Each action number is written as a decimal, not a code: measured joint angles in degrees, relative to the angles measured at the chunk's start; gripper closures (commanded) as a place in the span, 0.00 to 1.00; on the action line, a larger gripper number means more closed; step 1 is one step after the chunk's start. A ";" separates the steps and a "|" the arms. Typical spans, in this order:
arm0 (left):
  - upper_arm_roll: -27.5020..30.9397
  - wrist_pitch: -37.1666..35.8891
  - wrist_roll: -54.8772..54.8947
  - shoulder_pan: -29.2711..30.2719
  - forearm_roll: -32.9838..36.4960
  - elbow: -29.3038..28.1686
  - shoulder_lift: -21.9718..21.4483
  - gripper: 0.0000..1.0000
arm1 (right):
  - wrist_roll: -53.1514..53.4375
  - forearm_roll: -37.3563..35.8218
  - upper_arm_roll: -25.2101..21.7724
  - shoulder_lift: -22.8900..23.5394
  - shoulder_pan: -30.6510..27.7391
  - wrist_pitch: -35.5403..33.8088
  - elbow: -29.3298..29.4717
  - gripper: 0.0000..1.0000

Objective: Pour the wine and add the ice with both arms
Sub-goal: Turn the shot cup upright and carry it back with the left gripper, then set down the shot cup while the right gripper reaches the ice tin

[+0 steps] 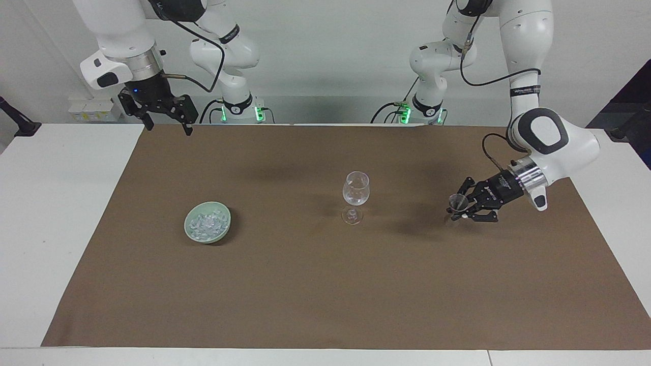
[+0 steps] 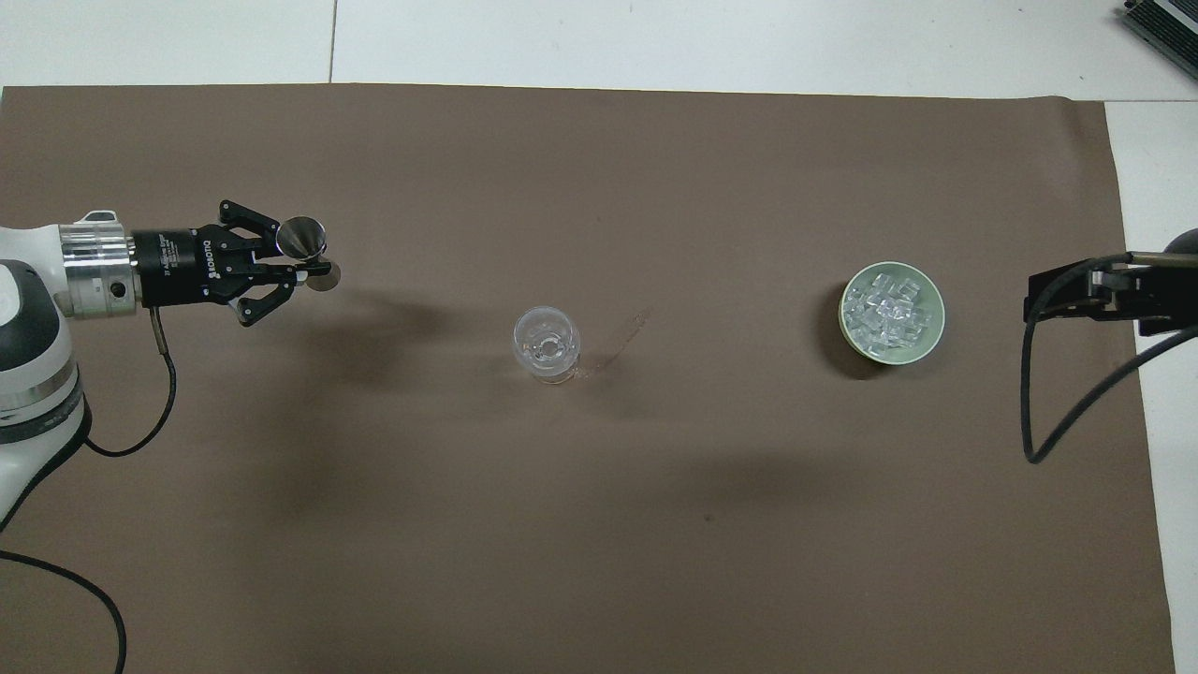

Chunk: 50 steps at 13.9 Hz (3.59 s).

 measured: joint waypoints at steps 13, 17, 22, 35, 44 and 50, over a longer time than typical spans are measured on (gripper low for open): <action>-0.01 3.18 6.07 7.11 -1.45 -7.73 1.65 1.00 | -0.05 -0.05 -0.05 4.15 -0.01 28.41 -21.69 0.00; -0.06 3.12 9.51 8.74 -2.90 -8.19 2.84 1.00 | -0.27 -0.44 -0.08 7.28 -0.01 35.37 -24.97 0.00; -0.07 2.57 11.38 10.23 -3.36 -9.37 3.03 1.00 | -0.31 -0.74 -0.23 10.66 -0.02 42.32 -27.23 0.12; -0.02 2.01 15.50 10.98 -3.95 -10.98 3.04 0.45 | -0.29 -0.74 -0.22 13.98 -0.03 46.21 -27.58 0.41; 0.02 2.02 18.72 11.15 1.67 -10.75 3.03 0.00 | 0.22 -0.74 -0.15 14.05 -0.02 46.24 -27.52 1.00; -0.04 1.83 20.36 11.24 18.69 -6.60 1.71 0.00 | 1.85 -0.73 -0.12 13.78 -0.02 46.27 -24.43 1.00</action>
